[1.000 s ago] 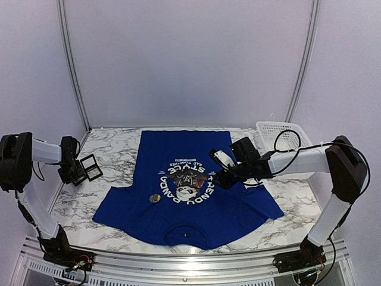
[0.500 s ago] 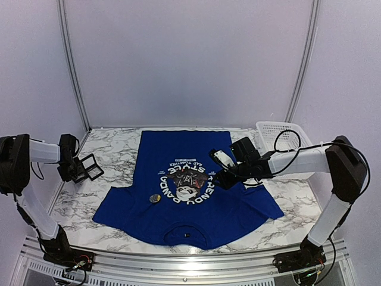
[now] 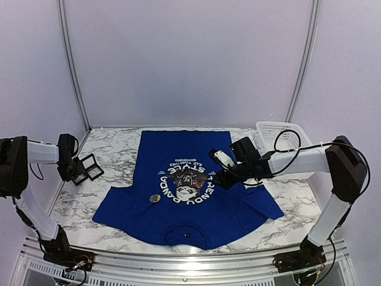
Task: Pin the brooch onto the clothing
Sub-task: Pick up the brooch from the brooch box.
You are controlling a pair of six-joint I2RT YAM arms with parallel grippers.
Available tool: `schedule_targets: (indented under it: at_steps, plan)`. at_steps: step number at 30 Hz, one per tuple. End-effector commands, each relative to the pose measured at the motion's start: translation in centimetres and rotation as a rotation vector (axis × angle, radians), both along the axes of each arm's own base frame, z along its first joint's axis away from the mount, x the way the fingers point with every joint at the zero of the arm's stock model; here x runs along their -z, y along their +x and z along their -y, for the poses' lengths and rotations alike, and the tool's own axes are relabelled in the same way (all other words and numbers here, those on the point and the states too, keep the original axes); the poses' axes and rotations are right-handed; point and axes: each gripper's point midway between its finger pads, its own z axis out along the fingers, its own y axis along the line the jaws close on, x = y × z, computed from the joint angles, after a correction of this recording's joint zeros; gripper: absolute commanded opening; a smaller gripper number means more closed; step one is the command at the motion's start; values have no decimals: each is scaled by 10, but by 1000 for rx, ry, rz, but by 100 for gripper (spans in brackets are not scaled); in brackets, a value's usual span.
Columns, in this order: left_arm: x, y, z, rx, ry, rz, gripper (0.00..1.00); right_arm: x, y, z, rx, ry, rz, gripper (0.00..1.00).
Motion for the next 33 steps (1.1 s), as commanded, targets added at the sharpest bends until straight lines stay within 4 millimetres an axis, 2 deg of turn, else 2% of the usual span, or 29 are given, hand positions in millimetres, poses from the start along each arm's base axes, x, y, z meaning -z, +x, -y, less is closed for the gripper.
schedule_targets:
  at_steps: [1,9,13,17,18,26,33]
  plan:
    - [-8,-5,5,16,-23,29,31,-8,9,-3,-1,21,25,24]
    - [-24,-15,19,41,-55,88,31,-11,11,-6,-5,35,29,24]
    - [-34,-19,36,80,-82,125,31,-14,12,-8,-5,41,31,24]
    - [-52,-21,56,137,-74,156,31,-19,13,-11,-11,56,37,24]
    - [-58,-22,67,171,-64,159,31,-21,14,-12,-12,59,38,24]
    - [-96,-37,117,315,-60,222,31,-33,17,-19,-14,105,45,24]
    - [-151,-25,180,505,-62,344,31,-63,28,-24,-10,236,33,24]
